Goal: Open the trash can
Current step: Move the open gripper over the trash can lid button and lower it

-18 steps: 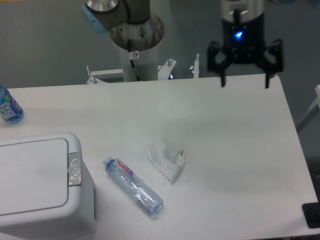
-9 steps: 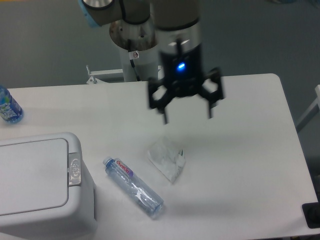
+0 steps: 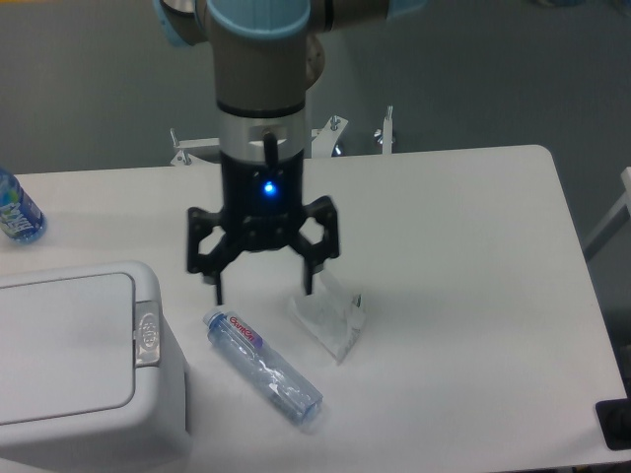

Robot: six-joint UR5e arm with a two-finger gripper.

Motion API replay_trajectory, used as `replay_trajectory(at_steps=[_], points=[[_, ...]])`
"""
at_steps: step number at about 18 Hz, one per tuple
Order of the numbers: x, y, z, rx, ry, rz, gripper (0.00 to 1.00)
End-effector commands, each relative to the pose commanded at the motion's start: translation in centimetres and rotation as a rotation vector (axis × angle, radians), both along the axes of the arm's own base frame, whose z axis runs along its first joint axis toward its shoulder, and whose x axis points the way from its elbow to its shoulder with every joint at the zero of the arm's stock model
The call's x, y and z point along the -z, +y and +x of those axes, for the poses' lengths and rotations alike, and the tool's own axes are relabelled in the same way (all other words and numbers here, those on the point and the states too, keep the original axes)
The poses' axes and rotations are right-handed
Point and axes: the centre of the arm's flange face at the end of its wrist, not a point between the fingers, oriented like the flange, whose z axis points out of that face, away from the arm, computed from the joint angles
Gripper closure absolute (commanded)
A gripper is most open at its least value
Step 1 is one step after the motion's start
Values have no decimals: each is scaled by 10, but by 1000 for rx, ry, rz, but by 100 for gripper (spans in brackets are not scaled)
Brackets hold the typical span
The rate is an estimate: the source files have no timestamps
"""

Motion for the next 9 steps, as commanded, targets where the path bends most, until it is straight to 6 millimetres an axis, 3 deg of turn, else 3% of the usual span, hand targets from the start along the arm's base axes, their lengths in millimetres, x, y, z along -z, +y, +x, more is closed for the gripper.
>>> replay_trajectory(at_steps=[9], points=[[16,14,12,28,-17,-20,0]])
